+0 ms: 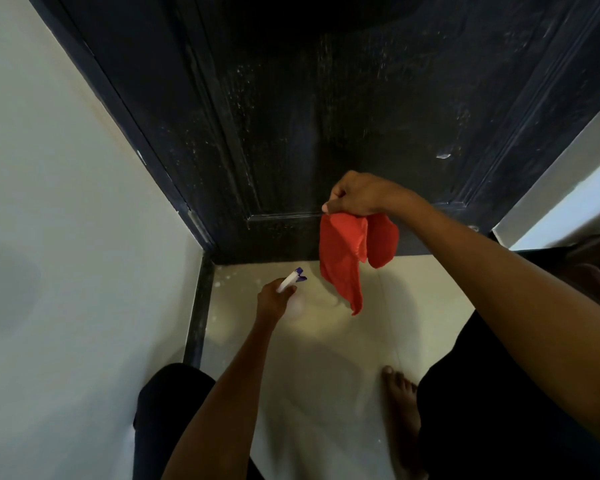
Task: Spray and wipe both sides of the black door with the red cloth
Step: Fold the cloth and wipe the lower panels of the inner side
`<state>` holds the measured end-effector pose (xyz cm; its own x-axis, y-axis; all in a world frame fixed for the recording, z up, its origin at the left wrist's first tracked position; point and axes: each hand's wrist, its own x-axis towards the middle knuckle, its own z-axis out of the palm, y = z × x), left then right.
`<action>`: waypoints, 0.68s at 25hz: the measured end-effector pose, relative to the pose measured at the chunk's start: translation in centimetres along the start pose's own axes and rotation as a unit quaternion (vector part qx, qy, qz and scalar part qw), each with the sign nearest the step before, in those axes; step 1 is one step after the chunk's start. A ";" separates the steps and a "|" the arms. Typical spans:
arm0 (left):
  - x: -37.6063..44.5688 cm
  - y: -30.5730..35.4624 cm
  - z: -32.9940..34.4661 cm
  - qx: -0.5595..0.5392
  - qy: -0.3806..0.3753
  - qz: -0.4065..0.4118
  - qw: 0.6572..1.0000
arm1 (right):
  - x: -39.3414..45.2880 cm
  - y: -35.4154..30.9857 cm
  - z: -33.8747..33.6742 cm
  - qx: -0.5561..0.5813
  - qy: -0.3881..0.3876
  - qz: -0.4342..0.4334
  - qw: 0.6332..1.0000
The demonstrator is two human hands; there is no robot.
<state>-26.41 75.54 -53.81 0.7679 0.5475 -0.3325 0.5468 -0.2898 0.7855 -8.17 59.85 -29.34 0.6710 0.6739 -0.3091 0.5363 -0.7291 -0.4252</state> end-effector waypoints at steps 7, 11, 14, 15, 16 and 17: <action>-0.1 0.6 1.0 0.045 -0.055 -0.032 0.997 | 0.2 0.2 0.5 -0.001 -0.040 0.012 0.999; -2.9 8.4 -1.9 -0.113 0.076 0.184 0.974 | 0.9 0.9 -0.7 0.108 0.016 0.042 0.993; -6.6 16.2 -4.5 -0.164 0.034 0.368 0.914 | 1.0 0.7 -1.9 0.252 0.090 0.055 0.962; -7.3 18.0 -5.0 -0.144 0.027 0.381 0.913 | 0.7 0.5 -2.2 0.306 0.102 0.062 0.945; -7.3 19.4 -5.2 -0.137 0.044 0.369 0.918 | 0.5 0.2 -2.6 0.349 0.108 0.069 0.928; -7.2 20.2 -5.5 -0.144 0.074 0.352 0.922 | 0.1 0.0 -3.0 0.377 0.110 0.070 0.917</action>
<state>-22.74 70.07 -32.72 0.8332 0.4102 0.3709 -0.1974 -0.4059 0.8923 -6.54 59.55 -26.81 0.8378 0.4796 -0.2609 -0.0127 -0.4605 -0.8876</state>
